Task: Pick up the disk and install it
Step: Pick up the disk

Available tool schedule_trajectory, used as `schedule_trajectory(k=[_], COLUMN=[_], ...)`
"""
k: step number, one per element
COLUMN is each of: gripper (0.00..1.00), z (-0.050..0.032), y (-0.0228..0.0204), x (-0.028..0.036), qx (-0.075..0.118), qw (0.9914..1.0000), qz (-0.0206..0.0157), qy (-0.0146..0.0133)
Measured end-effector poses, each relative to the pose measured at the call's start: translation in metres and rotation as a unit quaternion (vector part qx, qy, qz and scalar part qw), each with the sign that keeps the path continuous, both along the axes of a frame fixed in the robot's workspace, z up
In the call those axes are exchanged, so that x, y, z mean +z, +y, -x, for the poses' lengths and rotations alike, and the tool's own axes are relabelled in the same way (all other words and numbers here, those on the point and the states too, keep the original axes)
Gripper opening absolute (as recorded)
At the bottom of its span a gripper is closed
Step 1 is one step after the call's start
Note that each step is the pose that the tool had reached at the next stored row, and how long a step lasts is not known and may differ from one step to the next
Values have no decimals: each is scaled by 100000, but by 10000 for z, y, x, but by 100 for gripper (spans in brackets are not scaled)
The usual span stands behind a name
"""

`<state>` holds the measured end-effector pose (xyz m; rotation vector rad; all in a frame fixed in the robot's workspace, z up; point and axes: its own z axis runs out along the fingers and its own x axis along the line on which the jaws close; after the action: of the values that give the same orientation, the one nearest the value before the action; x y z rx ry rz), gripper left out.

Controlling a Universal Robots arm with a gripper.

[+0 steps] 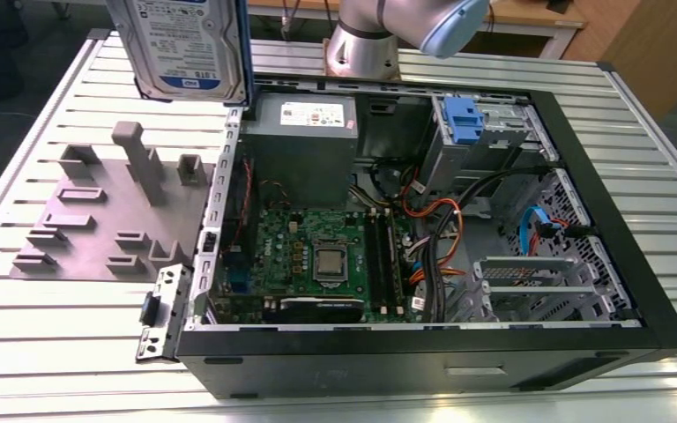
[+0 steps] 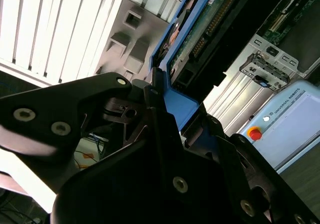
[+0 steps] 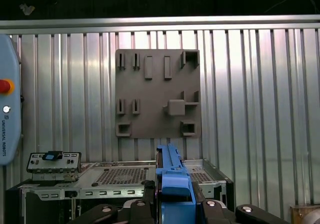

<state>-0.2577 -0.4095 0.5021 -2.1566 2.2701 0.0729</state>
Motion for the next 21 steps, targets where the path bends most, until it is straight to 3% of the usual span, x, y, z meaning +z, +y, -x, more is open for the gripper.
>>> schedule_trajectory(k=[21], gripper=[36], z=[-184], y=[0], x=[0], qx=[0], qw=[100000], qz=[-2], qy=[-1])
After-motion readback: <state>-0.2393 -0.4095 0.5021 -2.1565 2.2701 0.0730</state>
